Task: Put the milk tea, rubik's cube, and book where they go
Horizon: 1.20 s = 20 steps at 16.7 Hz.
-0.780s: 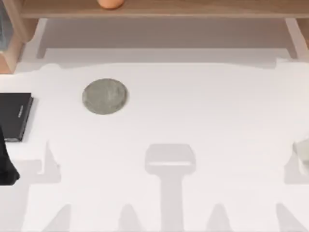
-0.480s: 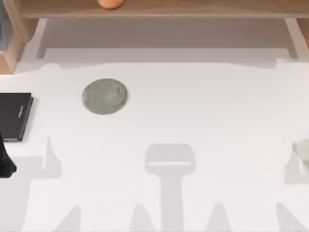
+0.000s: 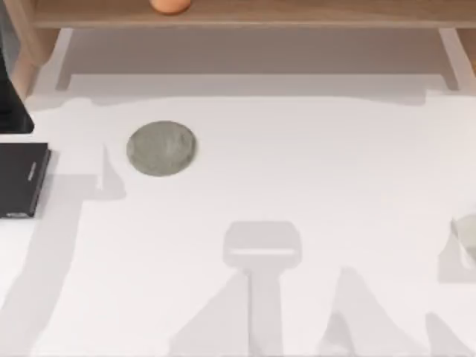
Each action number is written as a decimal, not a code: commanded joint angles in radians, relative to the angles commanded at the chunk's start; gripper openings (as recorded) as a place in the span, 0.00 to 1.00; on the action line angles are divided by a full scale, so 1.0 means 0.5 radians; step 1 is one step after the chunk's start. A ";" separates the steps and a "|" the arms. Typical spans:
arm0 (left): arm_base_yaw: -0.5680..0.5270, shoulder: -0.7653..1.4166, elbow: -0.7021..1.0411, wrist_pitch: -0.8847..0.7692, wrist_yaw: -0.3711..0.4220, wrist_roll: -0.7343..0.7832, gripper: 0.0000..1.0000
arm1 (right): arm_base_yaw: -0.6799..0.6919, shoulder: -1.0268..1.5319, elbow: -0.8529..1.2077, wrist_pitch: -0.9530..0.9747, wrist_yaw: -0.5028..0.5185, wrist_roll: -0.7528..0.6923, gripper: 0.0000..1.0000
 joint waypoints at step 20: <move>-0.565 2.465 1.331 0.989 -0.498 0.003 1.00 | 0.000 0.000 0.000 0.000 0.000 0.000 1.00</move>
